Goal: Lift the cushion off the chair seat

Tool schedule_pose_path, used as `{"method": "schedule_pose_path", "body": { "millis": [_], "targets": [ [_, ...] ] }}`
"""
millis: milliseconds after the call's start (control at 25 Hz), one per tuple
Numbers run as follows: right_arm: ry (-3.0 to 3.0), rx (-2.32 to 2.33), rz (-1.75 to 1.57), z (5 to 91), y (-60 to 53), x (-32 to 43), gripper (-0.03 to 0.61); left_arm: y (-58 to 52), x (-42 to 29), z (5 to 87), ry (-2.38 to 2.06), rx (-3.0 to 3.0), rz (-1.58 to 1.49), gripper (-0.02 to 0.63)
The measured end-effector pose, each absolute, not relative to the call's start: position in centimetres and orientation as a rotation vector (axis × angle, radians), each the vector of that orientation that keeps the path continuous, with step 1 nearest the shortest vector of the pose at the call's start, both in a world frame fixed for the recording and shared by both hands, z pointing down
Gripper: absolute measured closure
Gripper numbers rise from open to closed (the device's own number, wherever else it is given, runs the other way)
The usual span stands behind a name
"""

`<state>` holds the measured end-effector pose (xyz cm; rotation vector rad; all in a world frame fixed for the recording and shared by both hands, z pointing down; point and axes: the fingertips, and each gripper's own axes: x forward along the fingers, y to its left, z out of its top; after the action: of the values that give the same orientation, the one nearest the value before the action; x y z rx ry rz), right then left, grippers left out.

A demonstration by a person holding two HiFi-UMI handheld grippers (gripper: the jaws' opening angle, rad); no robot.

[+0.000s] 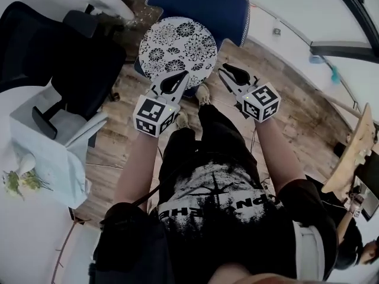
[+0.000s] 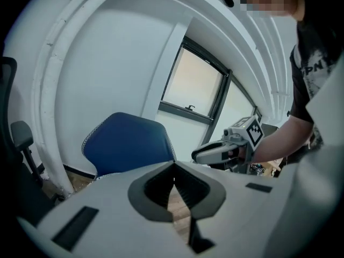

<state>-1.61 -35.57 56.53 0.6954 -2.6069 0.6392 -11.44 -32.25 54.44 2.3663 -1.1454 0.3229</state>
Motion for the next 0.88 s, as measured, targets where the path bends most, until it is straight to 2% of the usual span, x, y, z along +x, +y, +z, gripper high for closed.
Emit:
{"method": "schedule_pose_path", "body": {
  "millis": [360, 880],
  "targets": [
    [-2.395, 0.735, 0.727, 71.4, -38.8, -1.9, 0.35, -36.2, -10.7, 60.0, -1.13, 2.273, 0.39, 0.601],
    [-2.059, 0.707, 0.602, 89.8, -43.3, -0.2, 0.319, -37.8, -10.1, 69.2, -1.072, 2.155, 0.406, 0.601]
  ]
}}
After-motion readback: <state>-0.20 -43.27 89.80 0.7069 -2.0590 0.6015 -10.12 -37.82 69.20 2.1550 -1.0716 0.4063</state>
